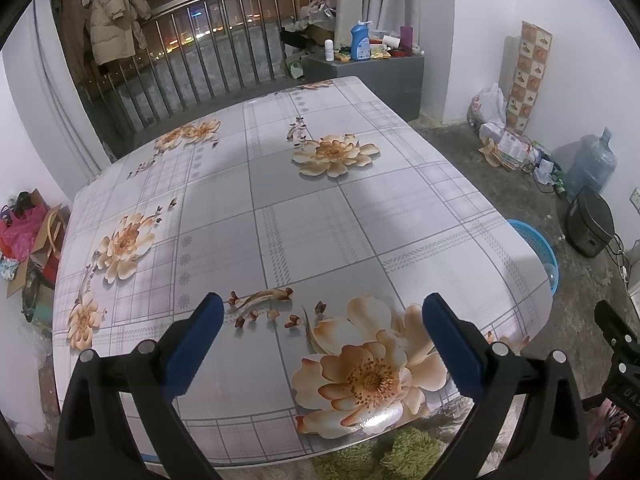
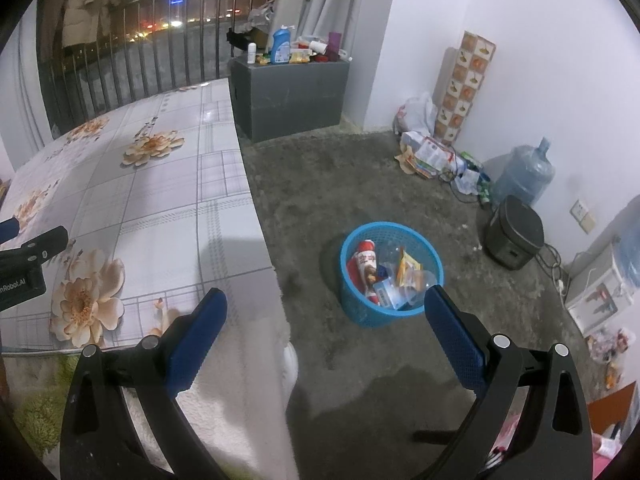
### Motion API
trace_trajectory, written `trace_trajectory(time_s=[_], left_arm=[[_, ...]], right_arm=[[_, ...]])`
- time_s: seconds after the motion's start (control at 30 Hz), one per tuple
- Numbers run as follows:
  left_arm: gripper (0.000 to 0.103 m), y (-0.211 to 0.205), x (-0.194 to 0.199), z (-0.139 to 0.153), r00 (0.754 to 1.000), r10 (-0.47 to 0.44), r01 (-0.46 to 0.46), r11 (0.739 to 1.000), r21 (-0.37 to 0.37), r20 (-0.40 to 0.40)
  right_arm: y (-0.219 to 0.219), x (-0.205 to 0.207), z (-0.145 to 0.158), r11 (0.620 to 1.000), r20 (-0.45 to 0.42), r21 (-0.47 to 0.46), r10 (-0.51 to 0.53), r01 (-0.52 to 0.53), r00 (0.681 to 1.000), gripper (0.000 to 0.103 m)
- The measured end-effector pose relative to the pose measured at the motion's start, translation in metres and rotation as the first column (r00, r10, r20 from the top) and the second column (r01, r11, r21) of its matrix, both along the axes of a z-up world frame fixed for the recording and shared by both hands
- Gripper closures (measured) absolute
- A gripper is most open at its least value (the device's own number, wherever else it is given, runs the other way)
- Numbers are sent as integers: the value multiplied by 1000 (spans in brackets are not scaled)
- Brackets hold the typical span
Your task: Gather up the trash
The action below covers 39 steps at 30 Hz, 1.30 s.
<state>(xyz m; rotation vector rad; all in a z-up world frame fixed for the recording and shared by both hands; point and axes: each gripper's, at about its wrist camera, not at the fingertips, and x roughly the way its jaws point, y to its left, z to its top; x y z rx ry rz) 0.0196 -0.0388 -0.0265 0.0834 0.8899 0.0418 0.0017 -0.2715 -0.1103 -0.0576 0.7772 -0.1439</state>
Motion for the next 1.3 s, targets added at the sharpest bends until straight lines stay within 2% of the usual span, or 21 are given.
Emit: trace_trajectory(time_s=[1.3], left_arm=[[6, 2, 2, -2, 1000, 5, -5, 1000, -4, -15]], right_arm=[[5, 4, 5, 1000, 7, -3, 11, -11, 1000, 8]])
